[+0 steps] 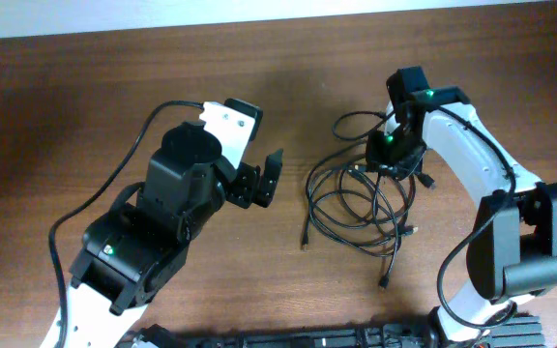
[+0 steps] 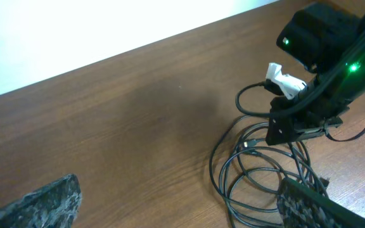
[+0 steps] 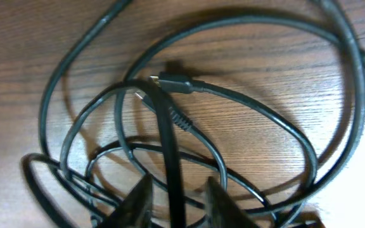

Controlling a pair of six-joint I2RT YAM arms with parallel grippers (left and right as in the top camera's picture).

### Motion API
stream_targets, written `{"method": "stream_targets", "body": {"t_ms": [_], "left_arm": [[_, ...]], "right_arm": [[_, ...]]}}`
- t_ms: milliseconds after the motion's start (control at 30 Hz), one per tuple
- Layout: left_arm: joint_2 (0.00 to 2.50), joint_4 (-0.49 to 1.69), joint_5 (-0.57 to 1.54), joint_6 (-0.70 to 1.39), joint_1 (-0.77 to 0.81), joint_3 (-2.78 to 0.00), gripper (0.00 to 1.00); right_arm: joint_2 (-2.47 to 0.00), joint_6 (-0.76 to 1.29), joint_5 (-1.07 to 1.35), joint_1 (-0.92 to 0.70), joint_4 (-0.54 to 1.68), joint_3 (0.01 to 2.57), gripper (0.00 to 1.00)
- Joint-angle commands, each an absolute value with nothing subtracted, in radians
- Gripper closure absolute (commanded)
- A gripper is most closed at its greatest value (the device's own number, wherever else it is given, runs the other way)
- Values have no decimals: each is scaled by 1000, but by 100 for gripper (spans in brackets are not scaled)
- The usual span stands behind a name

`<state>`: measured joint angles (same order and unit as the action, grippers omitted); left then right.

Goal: Untangle cables

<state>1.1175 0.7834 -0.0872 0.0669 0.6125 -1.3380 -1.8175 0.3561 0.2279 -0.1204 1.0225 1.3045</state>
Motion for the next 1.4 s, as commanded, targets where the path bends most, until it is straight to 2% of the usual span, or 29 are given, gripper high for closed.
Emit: {"method": "stream_targets", "body": {"t_ms": [0, 100, 267, 333, 500, 600, 700, 900, 1033, 1200, 1367], "left_arm": [[1120, 784, -102, 51, 613, -1345, 1], [1120, 784, -102, 51, 613, -1345, 1], [1120, 784, -102, 51, 613, -1345, 1], [1120, 784, -102, 51, 613, -1345, 1], [1120, 784, -102, 51, 613, -1345, 1], [1120, 784, -102, 51, 613, -1345, 1], [1120, 784, -102, 51, 613, -1345, 1], [1120, 784, -102, 51, 613, -1345, 1], [1120, 784, -102, 51, 613, -1345, 1], [1120, 785, -102, 51, 613, -1345, 1], [1120, 784, -102, 51, 613, -1345, 1]], "right_arm": [[-1826, 344, 221, -118, 1017, 1260, 96], [-1824, 334, 236, -118, 1021, 1263, 96], [-1759, 196, 447, -117, 1074, 1438, 96], [-1691, 160, 548, -117, 1073, 1625, 96], [-1625, 162, 550, -118, 1048, 2183, 96], [-1625, 167, 550, -118, 976, 2432, 96], [-1625, 212, 550, -118, 893, 2576, 96], [-1624, 224, 550, -118, 524, 2639, 96], [-1626, 251, 537, -118, 431, 2639, 96], [-1656, 252, 451, -118, -68, 2639, 96], [-1670, 251, 451, -118, -55, 2638, 96]]}}
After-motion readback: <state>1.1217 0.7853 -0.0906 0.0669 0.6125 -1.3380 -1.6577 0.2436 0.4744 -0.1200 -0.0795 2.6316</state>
